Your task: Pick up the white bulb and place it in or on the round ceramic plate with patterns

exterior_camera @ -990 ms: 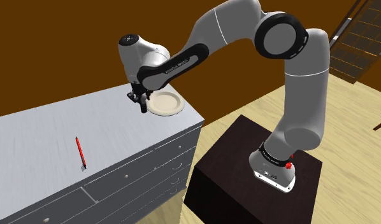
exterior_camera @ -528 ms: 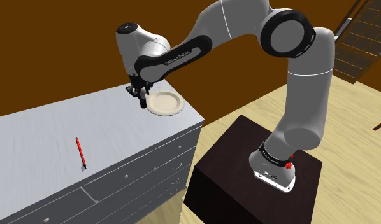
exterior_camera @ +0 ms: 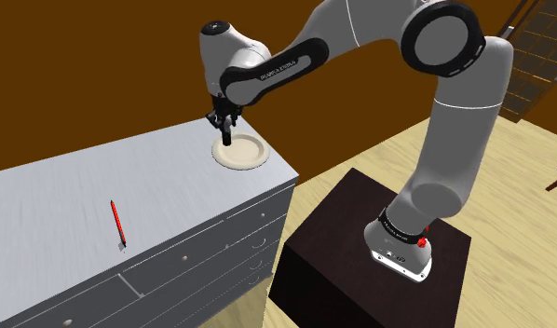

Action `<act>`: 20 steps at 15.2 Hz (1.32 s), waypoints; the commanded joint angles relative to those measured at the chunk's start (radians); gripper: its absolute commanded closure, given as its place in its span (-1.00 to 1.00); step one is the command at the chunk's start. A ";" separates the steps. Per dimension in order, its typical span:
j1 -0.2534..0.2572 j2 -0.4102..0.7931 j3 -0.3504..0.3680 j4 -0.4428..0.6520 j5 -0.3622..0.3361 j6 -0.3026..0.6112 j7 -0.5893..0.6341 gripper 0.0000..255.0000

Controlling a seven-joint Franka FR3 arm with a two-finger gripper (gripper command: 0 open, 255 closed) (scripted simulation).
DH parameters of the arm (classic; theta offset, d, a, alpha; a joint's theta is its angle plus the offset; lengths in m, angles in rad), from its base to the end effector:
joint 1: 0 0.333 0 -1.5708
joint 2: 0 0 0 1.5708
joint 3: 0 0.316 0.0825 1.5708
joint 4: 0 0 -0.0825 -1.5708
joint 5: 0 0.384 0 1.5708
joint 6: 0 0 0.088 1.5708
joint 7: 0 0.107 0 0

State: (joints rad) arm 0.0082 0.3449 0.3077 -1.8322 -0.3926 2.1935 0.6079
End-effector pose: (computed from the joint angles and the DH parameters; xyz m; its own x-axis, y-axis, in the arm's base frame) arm 0.6145 0.1725 0.3562 0.9873 -0.0734 0.1408 -0.0974 -0.9803 0.1717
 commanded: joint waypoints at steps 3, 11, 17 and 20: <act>-0.068 -0.045 -0.019 -0.043 0.025 0.024 -0.094 1.00; -0.100 -0.028 -0.043 -0.094 0.010 0.102 -0.120 1.00; -0.093 0.019 -0.056 -0.113 -0.023 0.162 -0.088 1.00; -0.088 0.044 -0.063 -0.119 -0.040 0.191 -0.072 1.00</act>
State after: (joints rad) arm -0.0823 0.3815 0.2468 -1.9463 -0.4259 2.3726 0.5284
